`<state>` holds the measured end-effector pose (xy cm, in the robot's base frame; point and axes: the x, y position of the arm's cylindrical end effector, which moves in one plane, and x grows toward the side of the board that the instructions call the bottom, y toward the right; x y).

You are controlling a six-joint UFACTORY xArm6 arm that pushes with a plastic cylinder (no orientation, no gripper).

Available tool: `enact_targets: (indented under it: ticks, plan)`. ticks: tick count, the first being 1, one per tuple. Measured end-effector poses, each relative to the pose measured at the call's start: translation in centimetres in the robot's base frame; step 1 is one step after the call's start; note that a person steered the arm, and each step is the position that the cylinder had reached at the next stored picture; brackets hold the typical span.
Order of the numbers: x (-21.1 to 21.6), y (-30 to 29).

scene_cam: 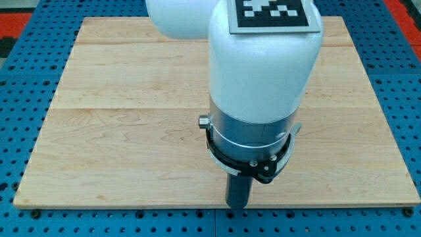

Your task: Move the green star to the left

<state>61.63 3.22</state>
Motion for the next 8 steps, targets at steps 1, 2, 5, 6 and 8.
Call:
enact_targets:
  ticks: [1, 2, 5, 6, 8]
  plan:
    - [0.0, 0.1]
    - [0.0, 0.1]
    - [-2.2, 2.1]
    - [-3.1, 5.7]
    - [-8.6, 10.8]
